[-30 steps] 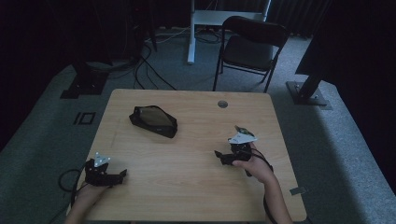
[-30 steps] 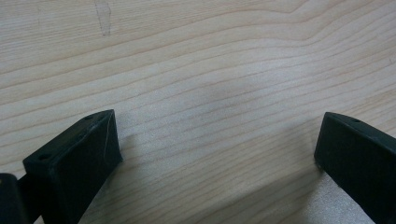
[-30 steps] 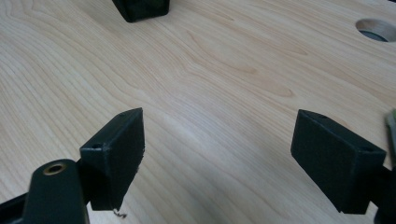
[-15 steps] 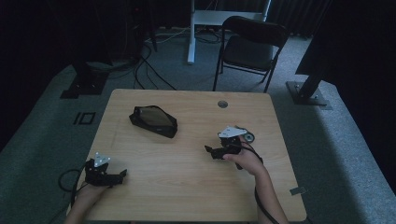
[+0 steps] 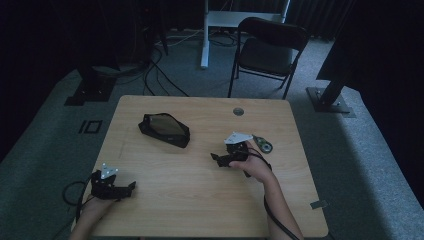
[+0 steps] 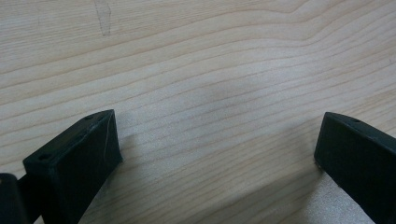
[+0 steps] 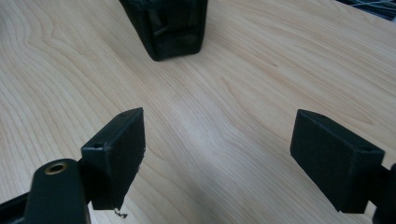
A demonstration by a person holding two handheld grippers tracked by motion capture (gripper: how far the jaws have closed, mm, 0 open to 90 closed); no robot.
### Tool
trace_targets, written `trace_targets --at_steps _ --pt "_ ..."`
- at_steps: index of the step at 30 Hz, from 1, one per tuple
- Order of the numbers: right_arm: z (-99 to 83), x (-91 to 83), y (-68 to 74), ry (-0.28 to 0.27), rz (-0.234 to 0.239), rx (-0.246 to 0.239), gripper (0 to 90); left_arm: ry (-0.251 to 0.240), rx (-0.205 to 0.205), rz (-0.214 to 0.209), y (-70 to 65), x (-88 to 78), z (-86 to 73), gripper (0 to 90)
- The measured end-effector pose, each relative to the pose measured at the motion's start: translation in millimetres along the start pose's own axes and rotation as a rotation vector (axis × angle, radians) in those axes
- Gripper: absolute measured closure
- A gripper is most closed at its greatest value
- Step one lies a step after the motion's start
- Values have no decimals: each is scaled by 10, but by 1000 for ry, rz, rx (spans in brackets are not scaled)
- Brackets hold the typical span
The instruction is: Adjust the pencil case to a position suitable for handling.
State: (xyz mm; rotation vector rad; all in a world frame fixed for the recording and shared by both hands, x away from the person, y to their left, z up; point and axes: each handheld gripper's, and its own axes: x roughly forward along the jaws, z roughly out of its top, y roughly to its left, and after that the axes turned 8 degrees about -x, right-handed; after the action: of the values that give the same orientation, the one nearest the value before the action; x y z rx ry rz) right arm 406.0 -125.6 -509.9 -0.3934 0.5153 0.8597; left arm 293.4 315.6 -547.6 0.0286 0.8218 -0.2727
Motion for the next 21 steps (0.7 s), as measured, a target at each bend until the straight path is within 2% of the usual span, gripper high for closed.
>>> trace_targets --at_steps 9,16,21 --pt "161 150 62 -44 23 -11 193 0 0 0 0 0 0 5" --pt "331 265 123 -58 32 -53 216 0 0 0 0 0 0 4" --pt "414 353 117 -63 36 -48 230 0 3 -3 1 -4 -4 5"
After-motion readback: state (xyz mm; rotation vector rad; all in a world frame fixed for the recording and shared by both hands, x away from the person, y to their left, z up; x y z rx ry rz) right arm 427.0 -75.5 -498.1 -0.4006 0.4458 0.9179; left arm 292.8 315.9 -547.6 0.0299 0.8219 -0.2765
